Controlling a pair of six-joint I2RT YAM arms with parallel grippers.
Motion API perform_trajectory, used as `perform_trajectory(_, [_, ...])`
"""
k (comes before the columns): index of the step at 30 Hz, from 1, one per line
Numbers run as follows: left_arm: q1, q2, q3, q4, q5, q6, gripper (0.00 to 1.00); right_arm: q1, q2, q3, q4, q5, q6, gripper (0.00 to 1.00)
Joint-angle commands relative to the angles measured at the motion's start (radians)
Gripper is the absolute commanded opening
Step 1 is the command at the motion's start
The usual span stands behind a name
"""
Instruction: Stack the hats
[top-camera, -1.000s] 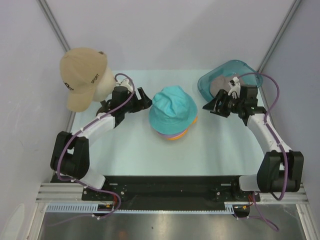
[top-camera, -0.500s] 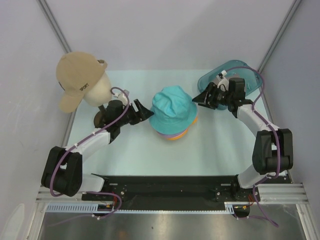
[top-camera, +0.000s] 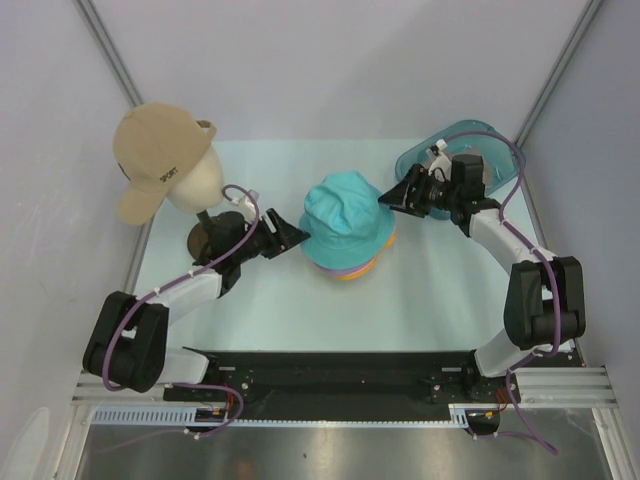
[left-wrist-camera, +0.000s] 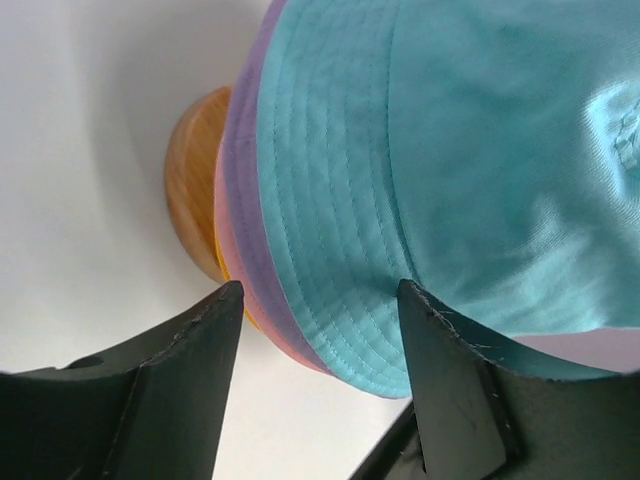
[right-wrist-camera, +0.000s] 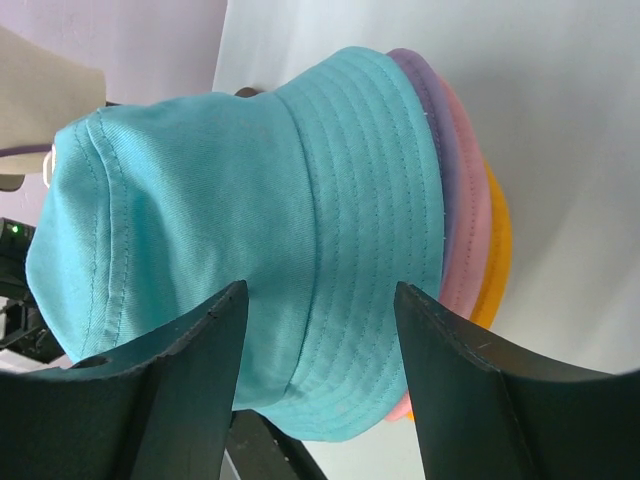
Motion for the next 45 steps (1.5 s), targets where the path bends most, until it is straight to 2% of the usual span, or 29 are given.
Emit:
perform_trajectory(1, [-0.001,-0.014,-0.053,0.166,0.039,-0.110,0.68,0.014,0.018,0.050,0.034,0.023,0.012,0.65])
perform_trajectory(9, [-0.006,-0.002,-0.119,0.345,0.058,-0.202,0.63,0.058,0.068,0.061,-0.056,0.060,-0.019,0.65])
perform_trajectory(12, [-0.007,0.010,-0.136,0.388,0.054,-0.228,0.54,0.067,0.078,0.052,-0.061,0.066,-0.014,0.65])
perform_trajectory(15, [-0.007,0.012,-0.145,0.387,0.039,-0.235,0.38,0.069,0.078,0.049,-0.065,0.072,-0.013,0.65])
perform_trajectory(16, [-0.007,0.010,-0.147,0.379,0.026,-0.233,0.26,0.069,0.078,0.049,-0.070,0.072,-0.014,0.65])
perform_trajectory(17, [-0.007,0.006,-0.150,0.368,0.020,-0.230,0.19,0.069,0.076,0.050,-0.073,0.074,-0.016,0.65])
perform_trajectory(18, [-0.007,0.004,-0.159,0.352,0.011,-0.227,0.07,0.069,0.076,0.050,-0.076,0.078,-0.016,0.65])
perform_trajectory(20, [-0.006,0.001,-0.171,0.341,-0.007,-0.225,0.00,0.069,0.076,0.050,-0.082,0.081,-0.017,0.65])
perform_trajectory(25, [-0.009,0.016,-0.187,0.258,-0.029,-0.171,0.00,0.075,0.079,0.053,-0.122,0.107,-0.026,0.65])
perform_trajectory(26, [-0.009,0.023,-0.177,0.202,-0.035,-0.152,0.00,0.076,0.082,0.053,-0.128,0.117,-0.029,0.65])
perform_trajectory(34, [-0.030,0.122,-0.067,0.020,-0.053,-0.011,0.00,0.092,0.105,0.050,-0.173,0.147,-0.046,0.65])
perform_trajectory(43, [-0.078,0.168,0.057,-0.115,-0.100,0.068,0.00,0.086,0.087,0.050,-0.181,0.164,-0.036,0.65])
perform_trajectory(45, [-0.084,0.165,0.090,-0.121,-0.100,0.071,0.07,0.072,0.067,0.050,-0.176,0.169,-0.025,0.65])
